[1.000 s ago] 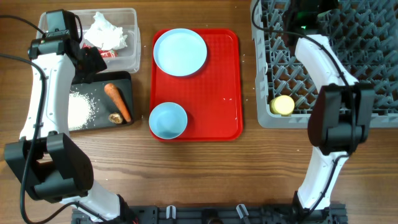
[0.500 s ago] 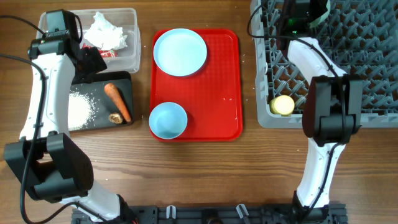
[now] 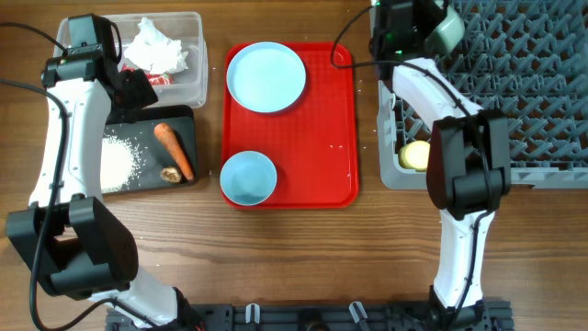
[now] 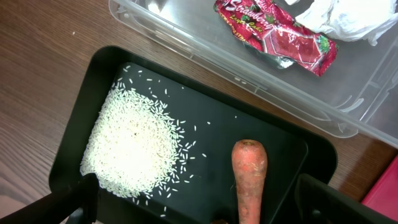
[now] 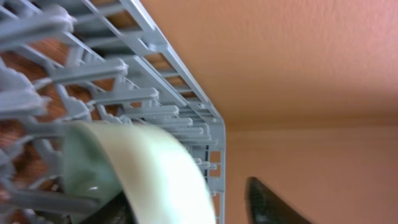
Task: Sort waste into correct bins and load items into the dishwasher rack
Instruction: 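Place the green bowl upside down in the dish rack, then grasp the blue bowl on the red tray with the right gripper, then place the blue bowl upside down in the dish rack, then grasp the edge of the blue plate with the right gripper, then carry the blue plate right and stand it upright in the rack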
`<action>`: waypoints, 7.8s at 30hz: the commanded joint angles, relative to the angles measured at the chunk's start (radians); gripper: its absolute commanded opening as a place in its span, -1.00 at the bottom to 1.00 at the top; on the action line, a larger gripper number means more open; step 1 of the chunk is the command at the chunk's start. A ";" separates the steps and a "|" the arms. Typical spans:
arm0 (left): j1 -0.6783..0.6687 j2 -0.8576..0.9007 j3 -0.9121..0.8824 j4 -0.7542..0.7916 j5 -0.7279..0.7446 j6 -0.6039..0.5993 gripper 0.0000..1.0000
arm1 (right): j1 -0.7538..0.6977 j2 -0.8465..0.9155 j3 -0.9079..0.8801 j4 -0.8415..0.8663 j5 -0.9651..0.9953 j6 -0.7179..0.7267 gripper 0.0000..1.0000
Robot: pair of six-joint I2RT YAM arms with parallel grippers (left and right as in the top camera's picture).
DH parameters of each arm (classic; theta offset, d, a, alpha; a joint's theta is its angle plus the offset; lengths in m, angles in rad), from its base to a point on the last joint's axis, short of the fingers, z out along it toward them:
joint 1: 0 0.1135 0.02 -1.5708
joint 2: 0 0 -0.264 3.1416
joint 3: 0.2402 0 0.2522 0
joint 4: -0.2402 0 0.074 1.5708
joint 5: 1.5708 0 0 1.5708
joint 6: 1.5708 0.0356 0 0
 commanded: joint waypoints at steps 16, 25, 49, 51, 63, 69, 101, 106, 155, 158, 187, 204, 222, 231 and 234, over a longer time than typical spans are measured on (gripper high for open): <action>0.003 -0.021 0.003 0.000 0.005 -0.016 1.00 | 0.079 -0.020 -0.006 0.597 0.106 0.005 1.00; 0.003 -0.021 0.003 0.000 0.005 -0.016 1.00 | 0.165 -0.072 -0.006 0.528 0.102 0.034 1.00; 0.003 -0.021 0.003 0.000 0.005 -0.016 1.00 | 0.393 -0.224 -0.071 -0.997 -1.435 1.523 0.70; 0.003 -0.021 0.003 0.000 0.005 -0.016 1.00 | 0.430 -0.190 -0.097 -0.980 -1.408 1.589 0.57; 0.003 -0.021 0.003 0.000 0.005 -0.016 1.00 | 0.462 -0.132 -0.137 -0.959 -1.255 1.685 -0.91; 0.003 -0.021 0.003 0.000 0.005 -0.016 1.00 | 0.416 -0.183 -0.098 -0.987 -1.275 1.563 -0.91; 0.003 -0.021 0.003 0.000 0.005 -0.016 1.00 | -0.100 -0.476 -0.089 -1.014 0.034 0.896 -0.91; 0.003 -0.021 0.003 0.000 0.005 -0.016 1.00 | -0.101 -0.409 -0.089 -0.984 0.130 0.887 -0.91; 0.003 -0.021 0.003 0.000 0.005 -0.016 1.00 | 0.185 -0.344 0.144 -0.826 -1.262 1.307 0.59; 0.003 -0.021 0.003 0.000 0.005 -0.016 1.00 | 0.198 -0.280 0.131 -0.719 -1.102 1.526 0.58; 0.003 -0.021 0.003 0.000 0.005 -0.016 1.00 | 0.254 0.125 0.132 -0.751 -1.094 1.832 -0.91; 0.003 -0.021 0.003 0.000 0.005 -0.016 1.00 | 0.112 -0.406 0.233 -0.945 -0.478 1.329 -0.91; 0.003 -0.021 0.003 0.000 0.005 -0.016 0.99 | -0.249 -0.471 0.185 -0.861 -0.059 0.899 -0.92; 0.003 -0.021 0.003 0.000 0.005 -0.016 1.00 | -0.254 -0.390 0.049 -0.864 -0.161 0.940 -0.91; 0.003 -0.021 0.003 0.000 0.005 -0.016 1.00 | -0.254 -0.364 0.019 -0.855 -0.160 0.968 -0.91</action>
